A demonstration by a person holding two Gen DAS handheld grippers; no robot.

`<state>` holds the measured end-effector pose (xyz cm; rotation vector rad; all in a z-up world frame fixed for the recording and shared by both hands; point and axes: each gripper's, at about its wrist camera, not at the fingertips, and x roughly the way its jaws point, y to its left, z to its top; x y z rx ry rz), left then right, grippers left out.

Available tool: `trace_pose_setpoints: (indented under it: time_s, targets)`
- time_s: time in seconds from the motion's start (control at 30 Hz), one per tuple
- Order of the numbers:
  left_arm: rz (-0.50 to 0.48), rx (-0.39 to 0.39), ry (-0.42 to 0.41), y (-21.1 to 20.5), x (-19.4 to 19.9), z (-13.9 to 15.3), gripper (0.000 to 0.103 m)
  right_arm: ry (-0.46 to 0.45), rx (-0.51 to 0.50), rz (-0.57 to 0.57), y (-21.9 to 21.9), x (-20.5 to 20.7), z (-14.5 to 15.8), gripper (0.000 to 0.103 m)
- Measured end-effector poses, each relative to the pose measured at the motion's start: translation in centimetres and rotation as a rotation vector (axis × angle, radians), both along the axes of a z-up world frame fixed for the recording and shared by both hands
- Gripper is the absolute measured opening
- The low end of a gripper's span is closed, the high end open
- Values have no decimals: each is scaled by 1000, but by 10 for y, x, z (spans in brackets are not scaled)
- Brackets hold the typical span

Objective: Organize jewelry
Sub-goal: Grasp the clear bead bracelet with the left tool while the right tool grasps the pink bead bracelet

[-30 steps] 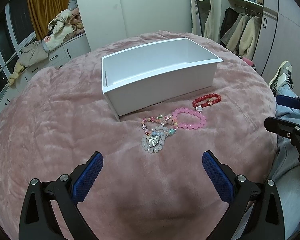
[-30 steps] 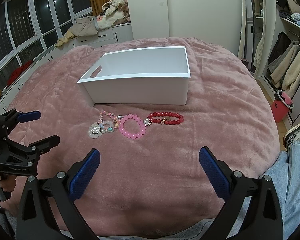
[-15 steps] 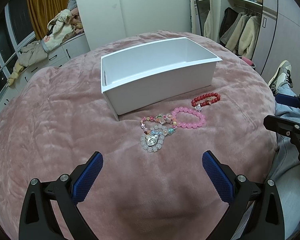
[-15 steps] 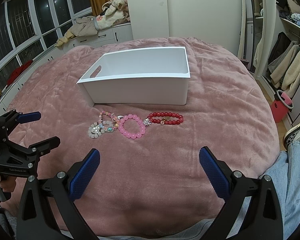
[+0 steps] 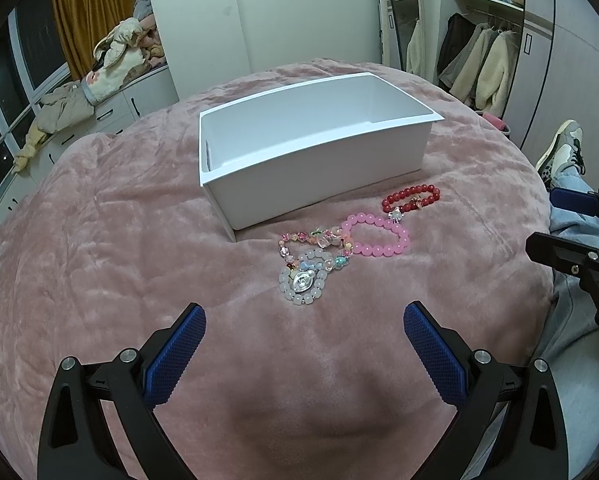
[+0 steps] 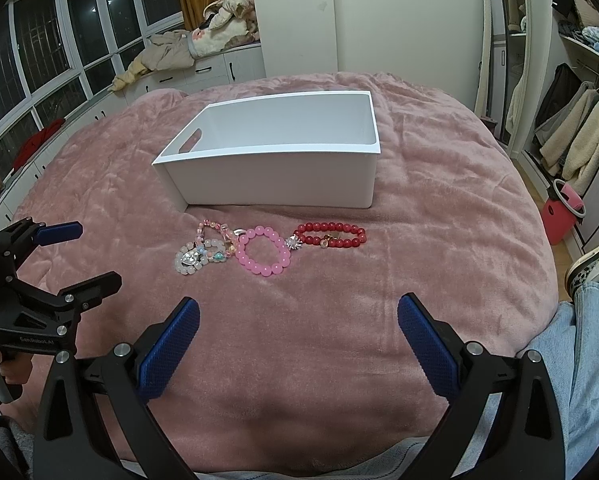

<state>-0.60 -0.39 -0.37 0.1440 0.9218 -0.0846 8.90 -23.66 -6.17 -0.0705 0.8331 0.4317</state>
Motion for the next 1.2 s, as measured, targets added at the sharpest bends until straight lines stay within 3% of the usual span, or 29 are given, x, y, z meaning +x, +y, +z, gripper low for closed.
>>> trace_pose_setpoints:
  time_s: [0.27,0.37,0.53,0.63,0.7,0.77,0.97,1.03,1.1,1.17,1.2]
  targets:
    - [9,-30,-5,4,5,-2,101,66,3,22,3,12,-12,98]
    - [2,-32,6,5,13,-8,101,134,64,28,3,23,-23,98]
    - [1,-58,20,7,26,-24,100,166,143,33,5,40,-33,97]
    - [-8,-96,44,10,35,-36,94,197,148,49,15,56,-42,84]
    - [-16,-102,57,10,41,-47,82,224,144,61,24,70,-50,75]
    - [-21,-103,66,10,47,-57,80,243,114,61,31,82,-57,66]
    - [9,-110,105,18,66,-89,73,310,28,64,59,116,-81,58]
    - [18,-110,124,20,71,-100,67,329,16,46,63,125,-89,55]
    - [19,-97,143,20,75,-108,51,362,14,29,67,135,-100,46]
    - [18,-84,146,19,76,-112,44,372,-16,16,70,139,-109,30]
    - [16,-85,146,19,75,-112,40,368,-25,7,69,139,-111,28]
